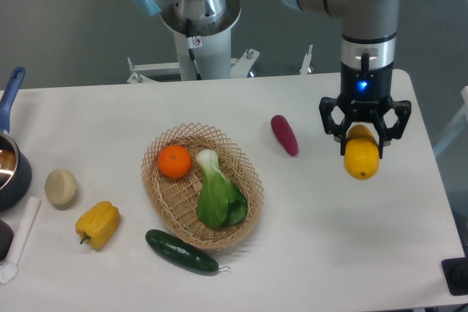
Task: Place the mango on the table
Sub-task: 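Carry the held yellow mango sideways and lower it toward the table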
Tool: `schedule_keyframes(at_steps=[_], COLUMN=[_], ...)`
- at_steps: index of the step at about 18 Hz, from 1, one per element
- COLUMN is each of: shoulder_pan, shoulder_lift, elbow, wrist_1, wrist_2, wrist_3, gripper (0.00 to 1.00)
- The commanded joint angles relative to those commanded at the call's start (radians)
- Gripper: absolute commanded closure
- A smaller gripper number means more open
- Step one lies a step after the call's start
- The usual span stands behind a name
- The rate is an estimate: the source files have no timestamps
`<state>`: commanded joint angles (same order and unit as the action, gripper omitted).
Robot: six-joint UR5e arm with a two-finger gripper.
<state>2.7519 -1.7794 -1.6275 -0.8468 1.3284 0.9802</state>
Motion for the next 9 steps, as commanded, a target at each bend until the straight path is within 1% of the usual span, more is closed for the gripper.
schedule_keyframes(at_steps=[1,8,9], shoulder_pan=[0.0,0.005,0.005], shoulder_lift=[0.003,0.009,0.012], elbow=[-0.011,-0.017,-0.029], wrist_1=[0.0,-0.002,0.0], wrist_2=[0.002,0.002,0.005], wrist_3=[0.0,0.005,0.005], gripper=[0.6,0.6,0.6])
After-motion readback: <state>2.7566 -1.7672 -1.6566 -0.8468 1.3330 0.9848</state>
